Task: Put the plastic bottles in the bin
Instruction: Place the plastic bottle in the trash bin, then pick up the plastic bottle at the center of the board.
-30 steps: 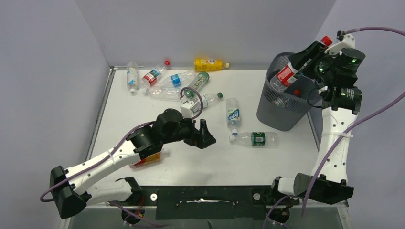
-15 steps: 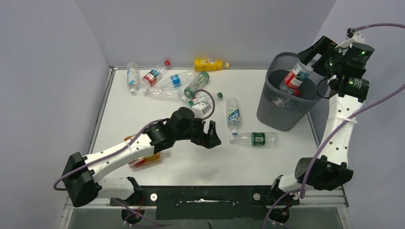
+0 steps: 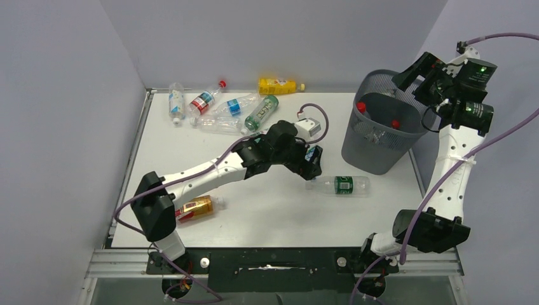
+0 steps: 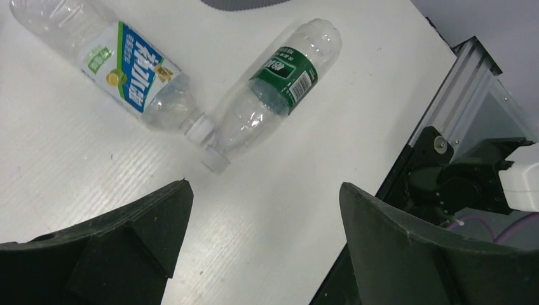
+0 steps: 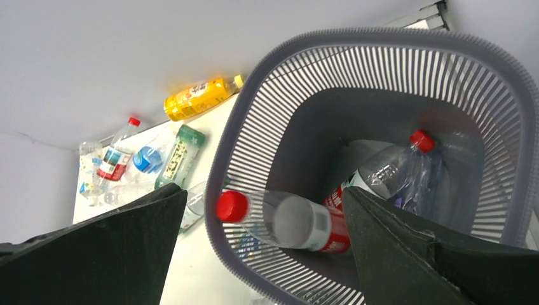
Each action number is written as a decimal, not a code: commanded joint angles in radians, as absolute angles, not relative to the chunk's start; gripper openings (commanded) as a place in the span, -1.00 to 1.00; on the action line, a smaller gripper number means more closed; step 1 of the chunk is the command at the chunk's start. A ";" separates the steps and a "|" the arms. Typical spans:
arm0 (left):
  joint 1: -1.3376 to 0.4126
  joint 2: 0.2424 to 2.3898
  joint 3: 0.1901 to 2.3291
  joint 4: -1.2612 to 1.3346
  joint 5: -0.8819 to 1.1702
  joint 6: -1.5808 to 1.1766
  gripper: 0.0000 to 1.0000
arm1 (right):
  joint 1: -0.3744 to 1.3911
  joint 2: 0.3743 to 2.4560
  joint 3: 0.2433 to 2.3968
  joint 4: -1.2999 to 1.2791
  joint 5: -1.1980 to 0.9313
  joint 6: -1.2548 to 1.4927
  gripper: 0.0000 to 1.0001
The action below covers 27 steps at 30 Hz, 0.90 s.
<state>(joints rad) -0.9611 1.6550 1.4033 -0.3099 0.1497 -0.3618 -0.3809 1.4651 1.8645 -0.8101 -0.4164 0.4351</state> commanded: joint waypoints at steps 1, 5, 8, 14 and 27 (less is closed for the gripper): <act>-0.986 1.724 1.508 -0.328 0.126 -0.242 0.73 | -0.375 1.378 1.842 -0.831 -0.485 0.420 0.98; -1.021 1.786 1.530 -0.309 0.117 -0.173 0.73 | -0.360 1.323 1.781 -0.851 -0.515 0.416 0.99; -1.052 1.828 1.523 -0.270 0.101 -0.108 0.73 | -0.344 1.286 1.744 -0.860 -0.530 0.422 0.99; -1.105 1.907 1.522 -0.157 0.039 0.022 0.73 | -0.274 1.255 1.727 -0.872 -0.514 0.435 1.00; -1.113 2.101 1.590 0.003 -0.012 0.246 0.75 | -0.233 1.227 1.707 -0.915 -0.485 0.416 0.99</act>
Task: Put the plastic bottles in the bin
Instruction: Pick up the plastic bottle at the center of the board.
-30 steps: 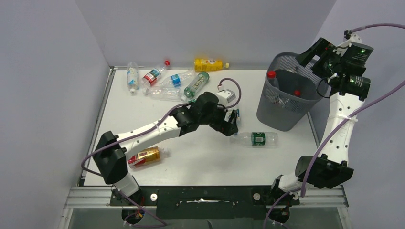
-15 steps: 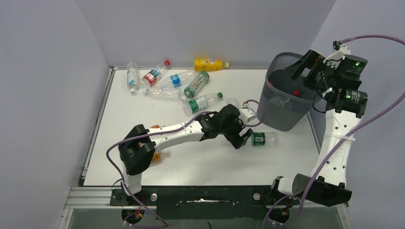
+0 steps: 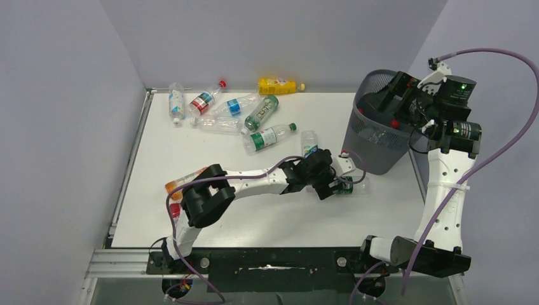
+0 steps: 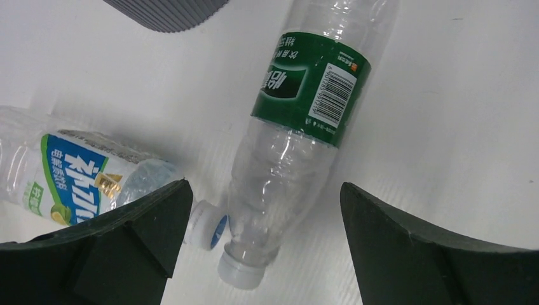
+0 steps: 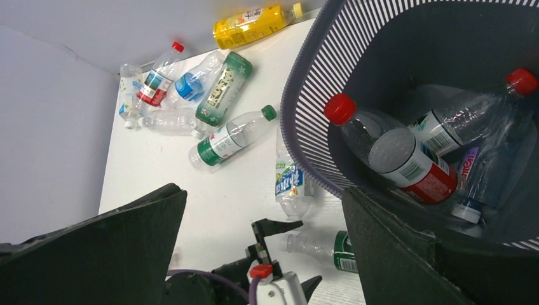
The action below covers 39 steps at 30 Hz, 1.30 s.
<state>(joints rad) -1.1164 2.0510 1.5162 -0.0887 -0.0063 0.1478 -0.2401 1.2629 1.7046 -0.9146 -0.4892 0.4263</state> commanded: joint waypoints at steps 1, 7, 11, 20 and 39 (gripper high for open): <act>-1.112 2.117 1.598 0.006 -0.011 0.259 0.76 | -0.233 1.226 1.707 -0.917 -0.485 0.413 0.99; -1.104 2.185 1.634 0.016 0.027 0.266 0.78 | -0.232 1.224 1.702 -0.925 -0.485 0.405 0.99; -1.109 2.196 1.632 0.008 0.047 0.246 0.77 | -0.232 1.215 1.686 -0.925 -0.485 0.403 0.99; -1.112 2.118 1.508 0.013 0.020 0.147 -0.30 | -0.230 1.179 1.618 -0.904 -0.492 0.414 0.99; -1.098 1.639 1.176 0.018 -0.076 -0.111 -0.49 | -0.226 1.139 1.570 -0.885 -0.534 0.445 0.98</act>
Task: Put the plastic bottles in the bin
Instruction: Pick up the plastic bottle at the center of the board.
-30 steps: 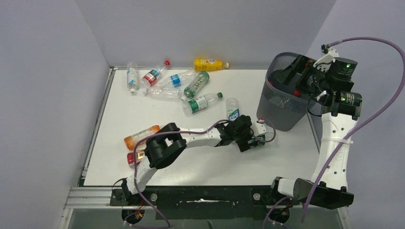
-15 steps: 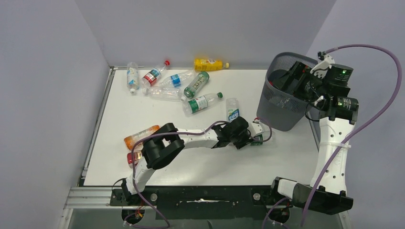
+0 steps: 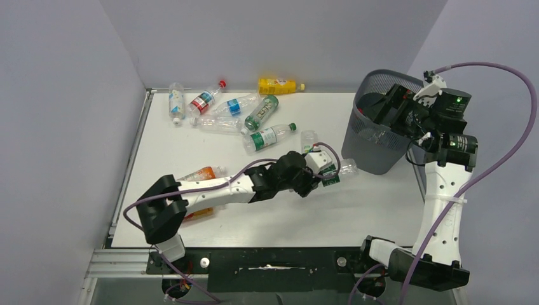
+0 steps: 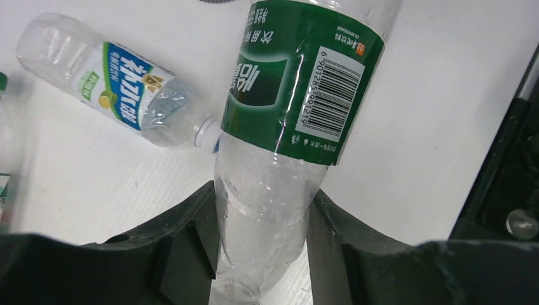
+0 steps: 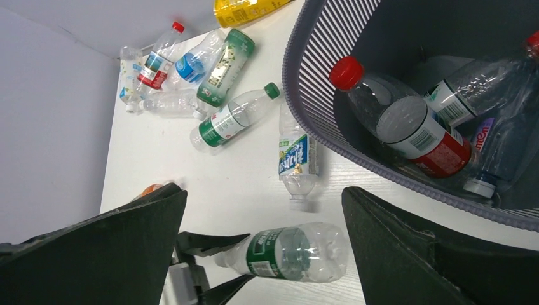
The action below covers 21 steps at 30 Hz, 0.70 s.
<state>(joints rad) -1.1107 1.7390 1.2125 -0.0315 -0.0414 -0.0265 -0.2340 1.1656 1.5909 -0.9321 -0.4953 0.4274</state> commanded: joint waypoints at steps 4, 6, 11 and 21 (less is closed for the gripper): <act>-1.067 1.575 1.134 0.015 -0.059 -0.171 -0.49 | -0.224 1.129 1.511 -0.848 -0.588 0.466 0.98; -1.049 1.544 1.117 0.023 -0.037 -0.202 -0.49 | -0.220 1.122 1.476 -0.828 -0.614 0.480 0.98; -0.998 1.475 1.090 0.079 0.026 -0.273 -0.49 | -0.209 1.109 1.398 -0.748 -0.690 0.539 0.98; -0.956 1.437 1.094 0.177 0.136 -0.369 -0.49 | -0.064 1.115 1.334 -0.654 -0.667 0.625 0.98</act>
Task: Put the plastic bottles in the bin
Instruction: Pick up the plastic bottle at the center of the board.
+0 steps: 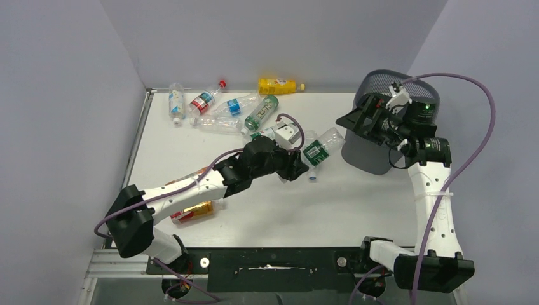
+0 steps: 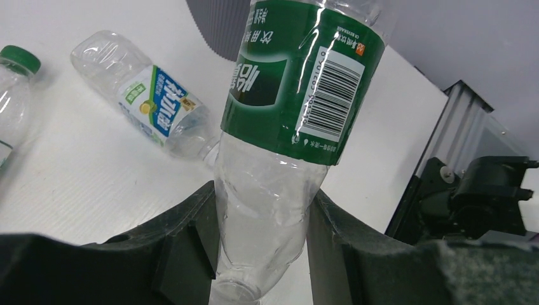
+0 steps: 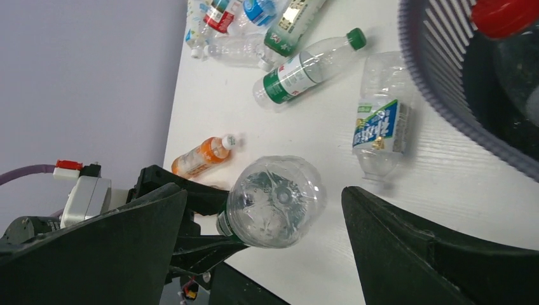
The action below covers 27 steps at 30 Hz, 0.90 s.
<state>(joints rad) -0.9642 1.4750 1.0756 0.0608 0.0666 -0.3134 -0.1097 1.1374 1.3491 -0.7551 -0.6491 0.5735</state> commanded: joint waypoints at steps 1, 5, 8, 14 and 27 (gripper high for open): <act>-0.956 1.437 1.094 0.187 0.141 -0.376 -0.49 | -0.047 1.115 1.329 -0.650 -0.656 0.631 0.98; -0.953 1.435 1.091 0.222 0.158 -0.402 -0.49 | 0.004 1.123 1.322 -0.648 -0.607 0.637 0.97; -0.949 1.433 1.090 0.242 0.168 -0.413 -0.49 | 0.031 1.130 1.324 -0.650 -0.584 0.640 0.97; -0.938 1.421 1.083 0.260 0.169 -0.421 -0.49 | 0.076 1.147 1.336 -0.678 -0.535 0.630 0.97; -0.914 1.388 1.071 0.245 0.173 -0.426 -0.49 | 0.101 1.158 1.333 -0.754 -0.432 0.588 0.97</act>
<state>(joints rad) -0.9211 1.4361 1.0546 0.1387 0.1612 -0.4149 0.0933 1.1568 1.3224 -0.7517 -0.4553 0.6090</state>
